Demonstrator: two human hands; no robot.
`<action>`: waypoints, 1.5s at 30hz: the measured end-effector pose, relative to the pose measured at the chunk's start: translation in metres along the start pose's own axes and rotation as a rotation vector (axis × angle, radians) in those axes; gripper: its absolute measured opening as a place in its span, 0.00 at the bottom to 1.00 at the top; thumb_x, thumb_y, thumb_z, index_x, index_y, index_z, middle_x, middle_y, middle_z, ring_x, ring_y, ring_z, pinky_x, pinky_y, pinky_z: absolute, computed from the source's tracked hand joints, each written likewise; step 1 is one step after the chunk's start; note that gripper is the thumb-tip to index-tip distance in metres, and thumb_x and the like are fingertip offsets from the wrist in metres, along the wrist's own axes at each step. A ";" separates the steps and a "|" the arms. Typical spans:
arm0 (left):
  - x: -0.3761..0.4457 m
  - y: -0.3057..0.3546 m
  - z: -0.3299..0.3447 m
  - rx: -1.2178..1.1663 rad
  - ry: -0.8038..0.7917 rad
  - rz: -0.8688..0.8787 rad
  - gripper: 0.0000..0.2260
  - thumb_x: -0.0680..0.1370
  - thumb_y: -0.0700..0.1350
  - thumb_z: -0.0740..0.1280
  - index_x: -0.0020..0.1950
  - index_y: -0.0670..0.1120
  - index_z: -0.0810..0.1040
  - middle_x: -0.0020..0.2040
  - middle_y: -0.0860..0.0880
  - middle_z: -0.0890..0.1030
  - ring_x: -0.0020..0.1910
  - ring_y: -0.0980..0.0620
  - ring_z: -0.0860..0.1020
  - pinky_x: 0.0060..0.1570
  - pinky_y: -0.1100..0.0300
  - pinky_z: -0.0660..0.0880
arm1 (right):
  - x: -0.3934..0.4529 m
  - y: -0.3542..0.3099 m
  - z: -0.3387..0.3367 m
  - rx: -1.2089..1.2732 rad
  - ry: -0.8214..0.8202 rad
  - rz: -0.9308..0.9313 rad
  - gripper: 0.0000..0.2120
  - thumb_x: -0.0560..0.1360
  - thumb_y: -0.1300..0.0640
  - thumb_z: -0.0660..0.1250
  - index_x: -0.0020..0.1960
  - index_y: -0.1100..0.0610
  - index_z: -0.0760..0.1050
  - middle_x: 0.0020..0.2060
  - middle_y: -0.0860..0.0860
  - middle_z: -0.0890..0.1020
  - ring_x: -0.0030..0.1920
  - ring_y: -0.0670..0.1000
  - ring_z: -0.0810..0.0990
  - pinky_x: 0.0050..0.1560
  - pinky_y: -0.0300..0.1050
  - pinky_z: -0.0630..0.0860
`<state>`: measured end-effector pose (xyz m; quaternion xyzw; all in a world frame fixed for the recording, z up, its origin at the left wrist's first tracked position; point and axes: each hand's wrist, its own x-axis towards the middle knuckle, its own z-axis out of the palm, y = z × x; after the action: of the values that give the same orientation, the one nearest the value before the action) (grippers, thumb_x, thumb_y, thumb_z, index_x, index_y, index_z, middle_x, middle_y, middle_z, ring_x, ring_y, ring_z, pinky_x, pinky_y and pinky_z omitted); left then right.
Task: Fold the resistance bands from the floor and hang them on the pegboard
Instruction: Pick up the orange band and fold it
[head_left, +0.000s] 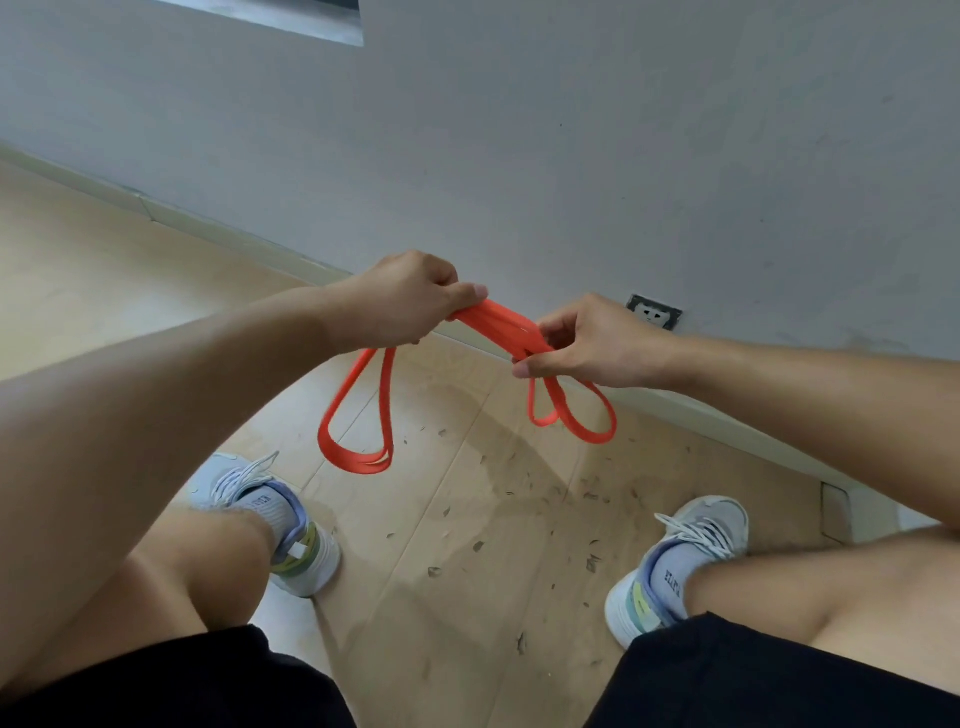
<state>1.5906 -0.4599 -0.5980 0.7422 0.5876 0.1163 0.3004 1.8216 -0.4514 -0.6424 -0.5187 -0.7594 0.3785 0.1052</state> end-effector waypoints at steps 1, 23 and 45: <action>0.001 -0.001 0.000 -0.004 -0.006 -0.027 0.19 0.84 0.58 0.60 0.46 0.43 0.78 0.39 0.47 0.76 0.37 0.49 0.76 0.39 0.57 0.73 | 0.000 0.001 0.000 0.014 0.004 -0.004 0.10 0.72 0.45 0.78 0.49 0.50 0.87 0.38 0.49 0.87 0.38 0.45 0.85 0.45 0.44 0.80; 0.018 -0.049 -0.021 0.062 0.102 -0.326 0.22 0.83 0.58 0.62 0.51 0.39 0.79 0.39 0.44 0.74 0.38 0.47 0.71 0.38 0.55 0.68 | -0.003 0.045 -0.038 0.651 -0.243 0.321 0.09 0.70 0.61 0.76 0.45 0.58 0.77 0.43 0.55 0.83 0.51 0.54 0.83 0.64 0.48 0.80; 0.012 -0.053 -0.021 -0.286 -0.005 -0.166 0.18 0.83 0.56 0.63 0.48 0.42 0.78 0.39 0.47 0.71 0.38 0.51 0.71 0.45 0.54 0.74 | 0.001 0.056 -0.020 0.303 0.145 0.473 0.07 0.78 0.62 0.74 0.55 0.57 0.80 0.45 0.54 0.84 0.41 0.50 0.82 0.37 0.43 0.83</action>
<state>1.5409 -0.4350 -0.6143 0.6412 0.6235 0.1719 0.4130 1.8717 -0.4310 -0.6671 -0.6855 -0.5426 0.4635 0.1443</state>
